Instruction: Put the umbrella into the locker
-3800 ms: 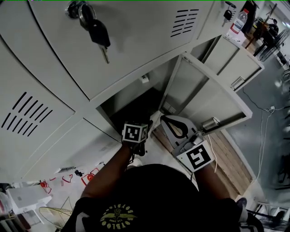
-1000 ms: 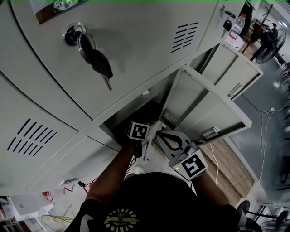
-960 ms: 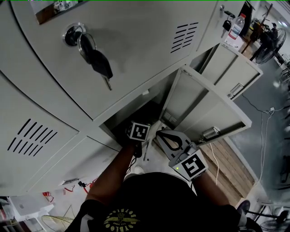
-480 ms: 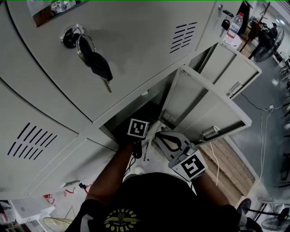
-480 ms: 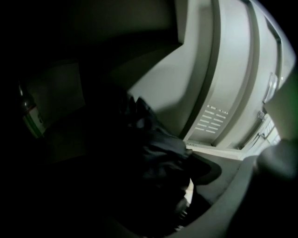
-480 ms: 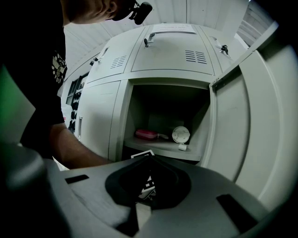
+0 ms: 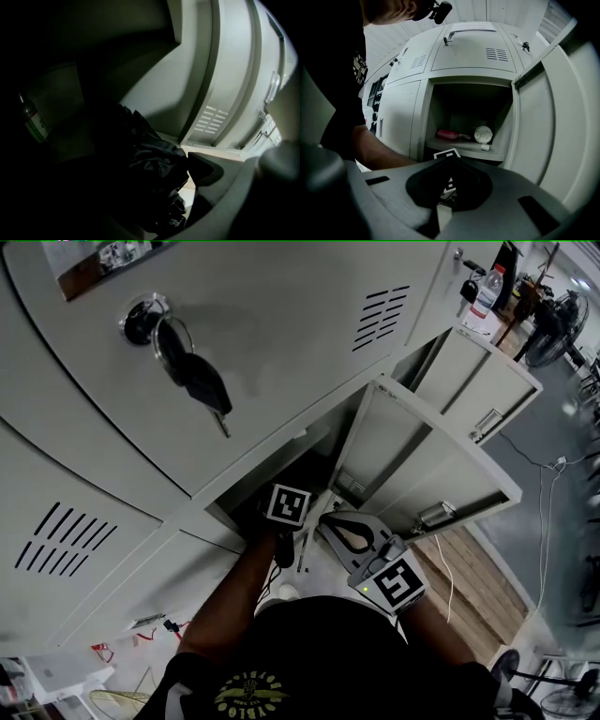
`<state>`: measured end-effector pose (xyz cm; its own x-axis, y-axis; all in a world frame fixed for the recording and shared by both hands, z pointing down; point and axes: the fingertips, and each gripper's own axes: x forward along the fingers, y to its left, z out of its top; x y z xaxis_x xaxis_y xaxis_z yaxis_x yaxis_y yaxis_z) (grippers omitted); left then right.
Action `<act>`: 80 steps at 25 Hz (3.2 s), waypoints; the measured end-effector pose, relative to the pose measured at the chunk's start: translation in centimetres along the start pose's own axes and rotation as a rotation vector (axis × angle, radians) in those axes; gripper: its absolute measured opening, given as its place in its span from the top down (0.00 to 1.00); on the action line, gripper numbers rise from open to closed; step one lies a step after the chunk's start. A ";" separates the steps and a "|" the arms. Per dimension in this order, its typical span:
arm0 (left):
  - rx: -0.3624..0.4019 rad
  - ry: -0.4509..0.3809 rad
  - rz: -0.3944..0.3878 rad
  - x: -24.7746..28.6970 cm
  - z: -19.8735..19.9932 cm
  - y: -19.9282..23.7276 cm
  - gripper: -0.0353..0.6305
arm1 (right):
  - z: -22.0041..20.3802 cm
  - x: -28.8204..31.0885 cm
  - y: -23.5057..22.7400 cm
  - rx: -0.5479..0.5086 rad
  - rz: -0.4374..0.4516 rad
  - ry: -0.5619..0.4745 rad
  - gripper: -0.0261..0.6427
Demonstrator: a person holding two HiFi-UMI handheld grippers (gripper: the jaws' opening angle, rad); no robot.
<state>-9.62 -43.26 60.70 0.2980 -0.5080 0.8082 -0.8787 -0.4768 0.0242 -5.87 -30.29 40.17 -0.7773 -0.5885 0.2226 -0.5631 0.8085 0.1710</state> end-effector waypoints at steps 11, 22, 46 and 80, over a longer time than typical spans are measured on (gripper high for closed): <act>-0.015 -0.036 -0.022 -1.7 0.9 -0.8 0.19 | -0.7 0.2 0.6 0.011 0.017 0.024 0.93; -0.007 -0.063 -0.044 -3.5 0.9 -2.3 0.19 | -4.2 0.0 2.3 0.174 0.018 0.076 0.93; -0.016 -0.237 0.070 -11.0 -0.4 -8.2 0.42 | -4.1 -9.1 0.7 0.155 -0.014 0.023 0.93; -0.165 -0.134 0.085 -11.1 -15.2 -7.9 0.62 | -5.4 -8.6 11.7 0.243 0.081 0.081 0.93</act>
<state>-11.66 -22.93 60.51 0.2576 -0.6372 0.7263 -0.9485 -0.3100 0.0644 -4.24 -15.81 45.44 -0.8033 -0.5124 0.3037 -0.5581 0.8255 -0.0835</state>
